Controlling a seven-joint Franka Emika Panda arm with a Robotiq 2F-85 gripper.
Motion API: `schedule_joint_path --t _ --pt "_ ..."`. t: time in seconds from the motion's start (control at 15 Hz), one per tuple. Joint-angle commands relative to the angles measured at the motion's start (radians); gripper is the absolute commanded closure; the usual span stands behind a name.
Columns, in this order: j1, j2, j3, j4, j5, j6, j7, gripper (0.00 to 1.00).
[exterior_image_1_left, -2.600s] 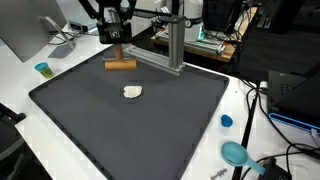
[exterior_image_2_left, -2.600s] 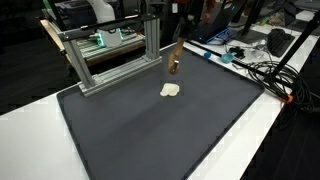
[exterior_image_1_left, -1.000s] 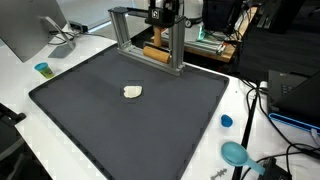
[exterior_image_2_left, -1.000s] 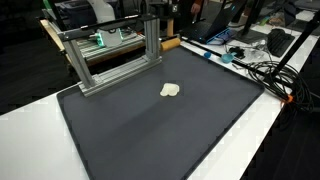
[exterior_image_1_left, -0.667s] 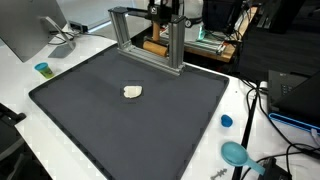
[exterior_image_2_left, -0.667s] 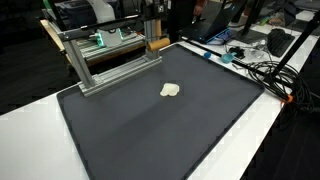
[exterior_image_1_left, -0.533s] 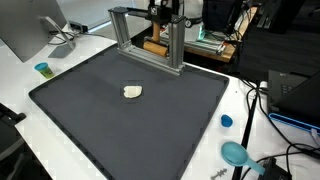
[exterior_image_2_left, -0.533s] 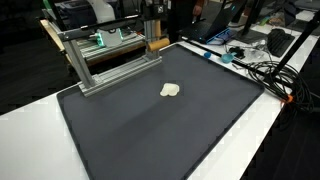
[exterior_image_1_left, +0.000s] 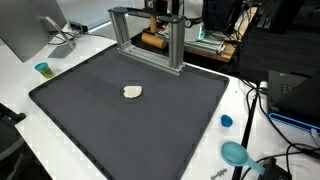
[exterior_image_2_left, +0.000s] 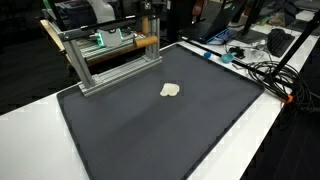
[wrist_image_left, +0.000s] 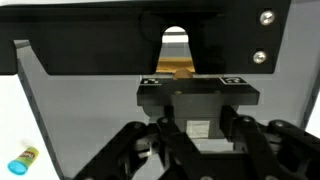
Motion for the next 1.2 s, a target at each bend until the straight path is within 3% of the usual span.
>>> schedule_joint_path --t 0.0,0.6,0.67,0.73,1.0,1.13 --pt "0.000 -0.084 0.000 -0.020 -0.011 -0.043 -0.044 0.79" --pt "0.005 -0.126 -0.016 -0.138 0.029 -0.020 -0.066 0.79" --pt "0.008 -0.130 -0.024 -0.146 0.039 -0.017 -0.073 0.29" --pt "0.006 -0.135 -0.028 -0.155 0.041 -0.011 -0.072 0.27" --pt "-0.002 -0.191 -0.028 -0.179 0.046 -0.040 -0.064 0.02" --pt "-0.013 -0.251 -0.017 -0.189 0.026 -0.058 -0.047 0.00"
